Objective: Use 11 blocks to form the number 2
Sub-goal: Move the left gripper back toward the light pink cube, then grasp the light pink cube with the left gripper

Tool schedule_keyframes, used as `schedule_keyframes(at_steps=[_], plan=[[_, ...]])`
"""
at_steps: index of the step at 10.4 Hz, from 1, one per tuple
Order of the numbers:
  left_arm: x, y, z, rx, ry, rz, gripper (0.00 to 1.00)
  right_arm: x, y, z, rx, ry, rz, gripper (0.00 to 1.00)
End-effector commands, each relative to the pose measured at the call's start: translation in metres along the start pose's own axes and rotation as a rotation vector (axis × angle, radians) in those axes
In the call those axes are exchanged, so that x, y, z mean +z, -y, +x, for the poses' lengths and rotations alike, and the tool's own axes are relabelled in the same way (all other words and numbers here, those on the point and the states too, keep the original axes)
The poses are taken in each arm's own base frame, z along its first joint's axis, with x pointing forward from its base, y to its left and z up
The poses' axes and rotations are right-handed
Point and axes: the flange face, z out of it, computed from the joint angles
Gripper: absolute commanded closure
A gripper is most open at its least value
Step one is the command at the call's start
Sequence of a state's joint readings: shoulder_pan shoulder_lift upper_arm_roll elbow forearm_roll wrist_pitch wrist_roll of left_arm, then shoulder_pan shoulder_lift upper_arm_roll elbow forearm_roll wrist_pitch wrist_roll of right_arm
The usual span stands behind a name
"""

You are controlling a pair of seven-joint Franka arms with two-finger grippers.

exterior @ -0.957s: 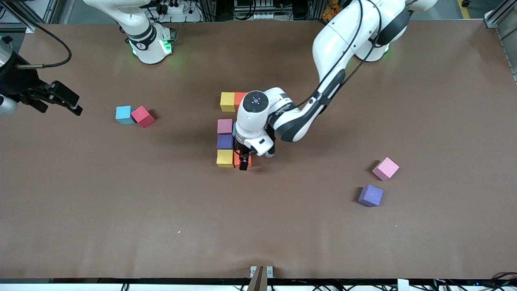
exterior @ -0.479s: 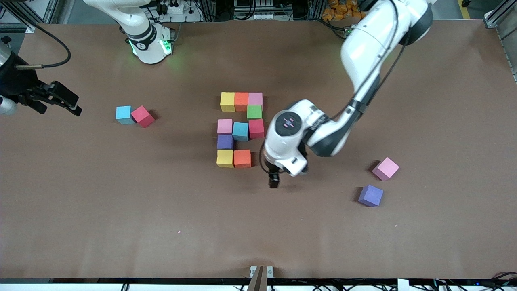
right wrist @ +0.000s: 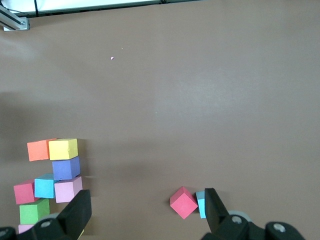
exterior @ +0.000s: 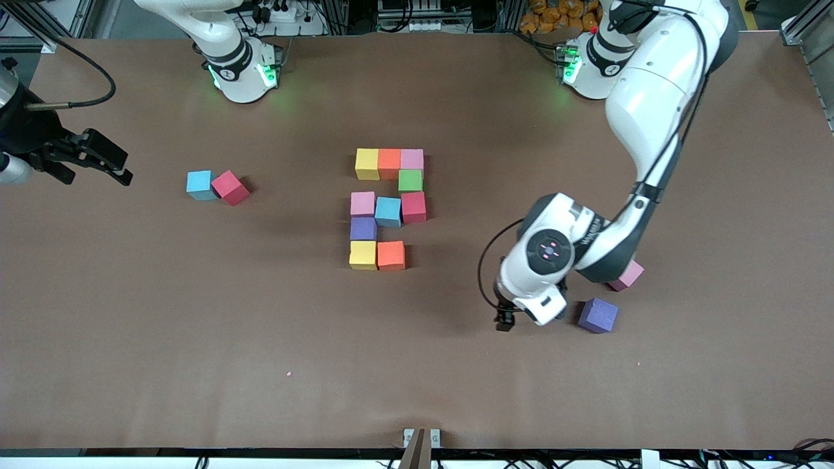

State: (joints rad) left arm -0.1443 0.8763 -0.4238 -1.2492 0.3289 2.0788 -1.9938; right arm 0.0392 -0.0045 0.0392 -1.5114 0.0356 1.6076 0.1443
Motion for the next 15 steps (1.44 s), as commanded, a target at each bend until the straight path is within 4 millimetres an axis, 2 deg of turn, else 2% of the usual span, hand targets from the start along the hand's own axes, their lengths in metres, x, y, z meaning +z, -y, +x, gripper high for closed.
schedule_keyframes(at_steps=[1,5,7,8,11,12,15], plan=[[-0.014,0.017,0.057,0.075,-0.029,0.073,0.0,-0.029,0.003,0.006,-0.017,0.008,-0.004,0.0],[-0.041,0.068,0.151,0.349,0.026,0.128,0.0,-0.031,0.002,0.006,-0.002,0.012,0.003,0.0],[-0.034,0.084,0.183,0.509,0.01,0.162,0.0,-0.031,0.003,0.005,0.025,0.014,0.004,0.0],[-0.028,0.088,0.207,0.593,-0.021,0.178,0.0,-0.031,0.004,0.005,0.032,0.014,0.004,0.0],[-0.008,0.09,0.233,0.689,-0.086,0.165,0.0,-0.024,-0.002,0.003,0.04,0.05,-0.013,0.0],[-0.001,0.094,0.245,0.689,-0.097,0.148,0.0,-0.014,-0.005,0.0,0.049,0.095,-0.021,0.0],[0.014,0.096,0.261,0.683,-0.093,0.058,0.0,-0.013,-0.007,0.0,0.055,0.1,-0.02,0.0]])
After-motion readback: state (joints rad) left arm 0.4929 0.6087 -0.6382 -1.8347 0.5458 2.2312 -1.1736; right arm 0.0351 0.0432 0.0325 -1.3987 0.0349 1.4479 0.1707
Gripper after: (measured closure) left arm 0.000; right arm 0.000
